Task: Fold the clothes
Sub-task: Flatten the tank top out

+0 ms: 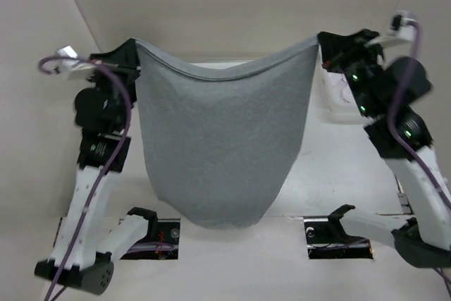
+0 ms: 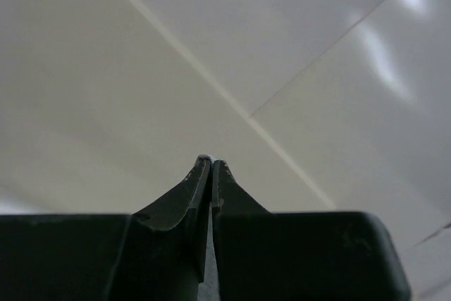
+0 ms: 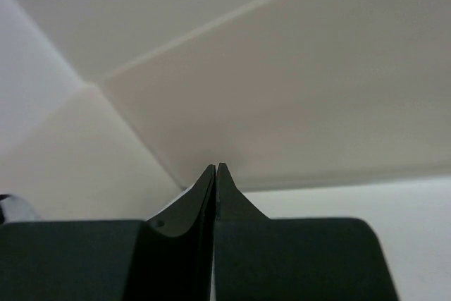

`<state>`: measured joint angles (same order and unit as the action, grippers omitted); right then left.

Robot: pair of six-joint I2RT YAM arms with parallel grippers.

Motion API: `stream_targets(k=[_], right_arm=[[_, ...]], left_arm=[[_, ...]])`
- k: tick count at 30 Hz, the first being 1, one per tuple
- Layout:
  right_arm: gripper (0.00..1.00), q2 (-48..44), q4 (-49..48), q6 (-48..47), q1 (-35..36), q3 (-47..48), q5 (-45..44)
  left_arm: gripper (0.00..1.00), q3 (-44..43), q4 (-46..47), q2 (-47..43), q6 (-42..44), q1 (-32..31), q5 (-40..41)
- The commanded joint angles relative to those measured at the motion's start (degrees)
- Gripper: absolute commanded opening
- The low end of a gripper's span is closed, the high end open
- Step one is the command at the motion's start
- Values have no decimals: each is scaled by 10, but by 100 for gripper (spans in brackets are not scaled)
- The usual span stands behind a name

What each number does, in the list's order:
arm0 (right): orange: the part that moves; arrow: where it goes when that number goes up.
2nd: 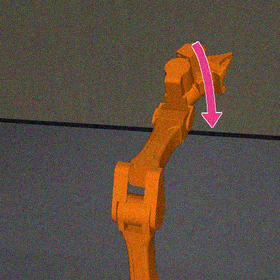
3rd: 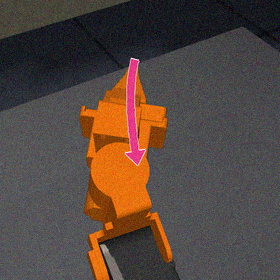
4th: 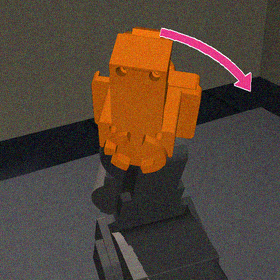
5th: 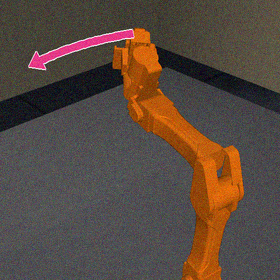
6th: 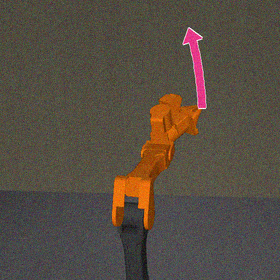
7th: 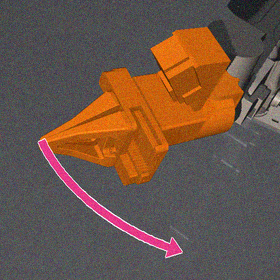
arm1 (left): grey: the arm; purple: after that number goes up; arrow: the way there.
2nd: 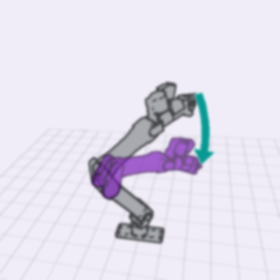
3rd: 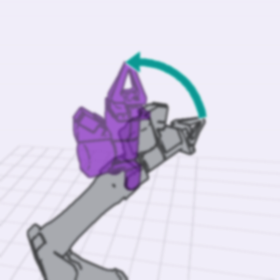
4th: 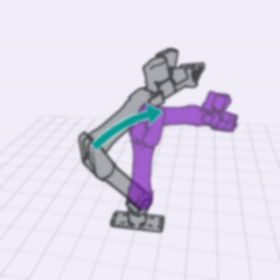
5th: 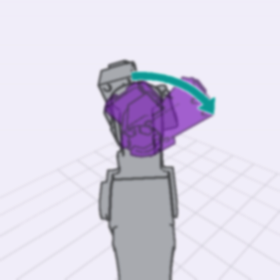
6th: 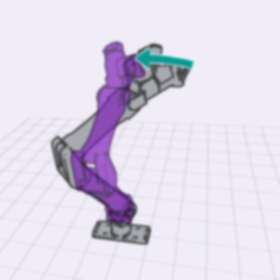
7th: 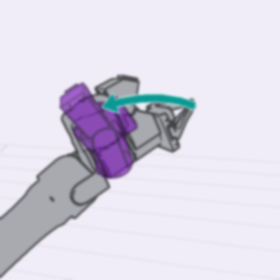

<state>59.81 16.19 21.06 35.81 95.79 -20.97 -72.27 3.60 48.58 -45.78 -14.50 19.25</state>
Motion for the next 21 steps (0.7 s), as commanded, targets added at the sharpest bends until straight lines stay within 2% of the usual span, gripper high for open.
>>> stream_targets(k=[1,5,10,17,21], right_arm=[[0,72,-33,63,-110,-25,133],[0,197,-67,82,-172,30,201],[0,325,-19,90,-206,210,217],[0,359,40,95,-212,401,225],[0,338,53,95,-212,426,225]], left_arm=[[1,42,21,104,-5,30,-3],[1,-1,38,230,-44,75,-47],[1,-119,24,317,-46,96,-69],[1,-227,4,305,-25,115,-83],[1,-241,-9,274,-5,114,-76]])
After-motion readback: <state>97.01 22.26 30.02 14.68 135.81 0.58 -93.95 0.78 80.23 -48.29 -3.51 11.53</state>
